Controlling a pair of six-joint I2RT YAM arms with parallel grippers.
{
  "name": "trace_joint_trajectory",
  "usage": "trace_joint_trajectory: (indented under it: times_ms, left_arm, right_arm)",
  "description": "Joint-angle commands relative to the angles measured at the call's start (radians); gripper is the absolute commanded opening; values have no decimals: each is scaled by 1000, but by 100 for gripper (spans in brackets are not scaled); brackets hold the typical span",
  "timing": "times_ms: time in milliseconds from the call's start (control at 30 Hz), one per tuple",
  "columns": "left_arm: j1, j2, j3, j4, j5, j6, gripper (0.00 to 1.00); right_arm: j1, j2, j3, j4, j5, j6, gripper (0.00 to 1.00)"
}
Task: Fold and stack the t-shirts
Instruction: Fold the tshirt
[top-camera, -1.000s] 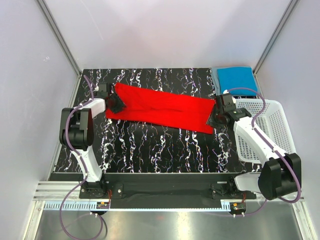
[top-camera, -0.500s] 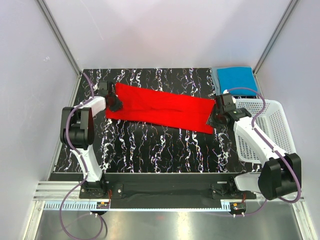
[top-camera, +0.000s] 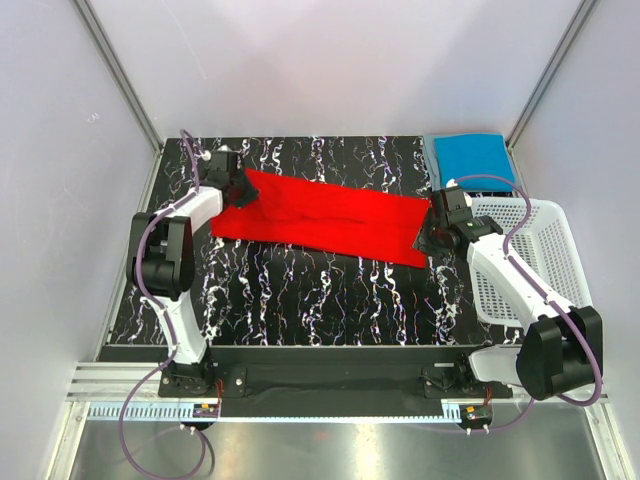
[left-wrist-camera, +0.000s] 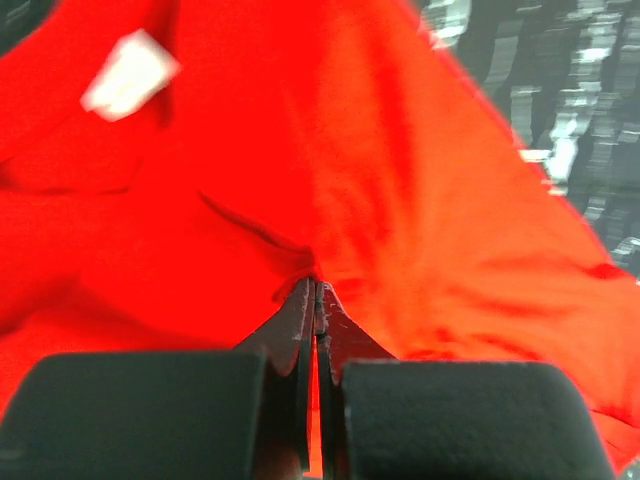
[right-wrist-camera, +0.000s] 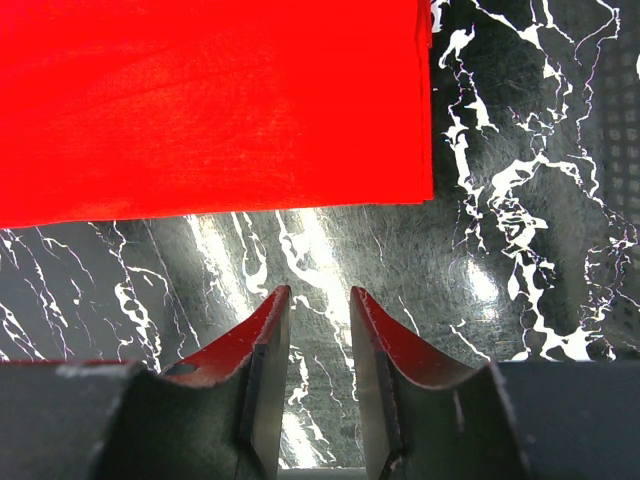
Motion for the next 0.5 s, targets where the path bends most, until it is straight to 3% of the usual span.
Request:
trace_joint_trajectory:
  times_ms: [0,467]
  left_arm:
    - [-14,-33,59,133,41,27,0]
    - [-40,125,190,279,188,42,0]
  right_arm:
    - [2,-7,17,37,19,-18,38]
    - [1,14,17,47,21,-32,38]
